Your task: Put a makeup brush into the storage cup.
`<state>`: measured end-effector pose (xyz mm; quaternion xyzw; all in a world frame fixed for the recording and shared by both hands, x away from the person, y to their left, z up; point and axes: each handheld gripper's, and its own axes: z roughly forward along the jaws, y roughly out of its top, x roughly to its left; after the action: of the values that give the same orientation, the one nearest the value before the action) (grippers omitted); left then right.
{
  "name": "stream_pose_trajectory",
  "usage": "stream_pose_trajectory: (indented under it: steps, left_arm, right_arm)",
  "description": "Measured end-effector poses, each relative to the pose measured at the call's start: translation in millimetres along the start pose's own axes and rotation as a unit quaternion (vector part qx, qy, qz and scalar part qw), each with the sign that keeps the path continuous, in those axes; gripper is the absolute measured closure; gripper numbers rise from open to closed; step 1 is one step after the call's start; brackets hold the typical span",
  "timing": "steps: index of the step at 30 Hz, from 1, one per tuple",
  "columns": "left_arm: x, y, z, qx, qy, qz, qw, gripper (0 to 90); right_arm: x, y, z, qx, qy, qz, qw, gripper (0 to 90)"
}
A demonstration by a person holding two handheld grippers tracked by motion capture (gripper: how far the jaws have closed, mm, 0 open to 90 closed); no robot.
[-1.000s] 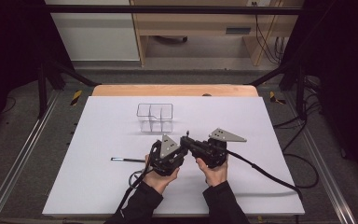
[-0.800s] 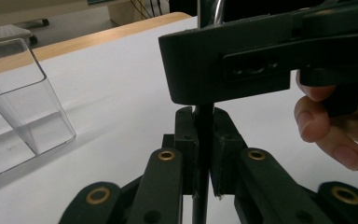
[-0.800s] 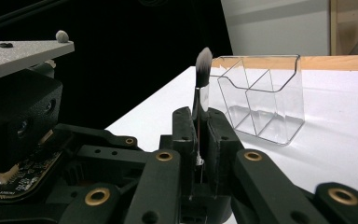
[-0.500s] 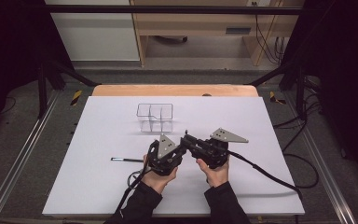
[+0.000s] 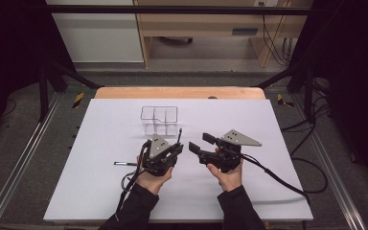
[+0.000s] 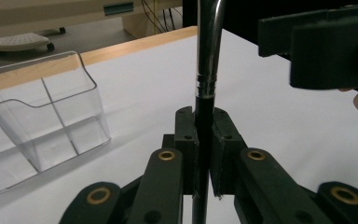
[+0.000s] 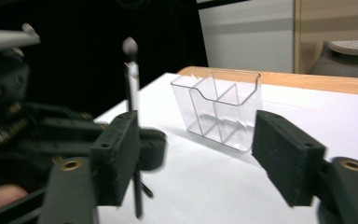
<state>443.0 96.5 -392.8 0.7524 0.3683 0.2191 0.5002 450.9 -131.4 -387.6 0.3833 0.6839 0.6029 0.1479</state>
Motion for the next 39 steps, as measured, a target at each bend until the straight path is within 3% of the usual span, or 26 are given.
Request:
stream_pose_trajectory:
  steps: [14, 22, 30, 39]
  left_arm:
    - [21.6, 11.7, -15.9, -0.015, 0.012, 0.006, 0.9998, 82.5]
    - [34.7, 21.8, -23.2, -0.023, 0.023, 0.007, 0.9994, 82.5]
    - [49.2, 28.4, -26.4, -0.022, 0.030, 0.008, 0.9993, 82.3]
    - [62.0, 39.7, -25.9, -0.022, 0.033, 0.012, 0.9991, 82.3]
  right_arm:
    - [-4.3, 0.7, -5.3, 0.044, -0.041, -0.043, 0.9972, 9.3]
    - [-5.8, -2.0, -12.6, 0.055, -0.050, -0.051, 0.9959, 7.5]
    - [-16.8, -9.6, -22.3, 0.073, -0.070, -0.059, 0.9931, 7.4]
    - [-24.8, -13.1, -32.5, 0.075, -0.086, -0.062, 0.9915, 7.1]
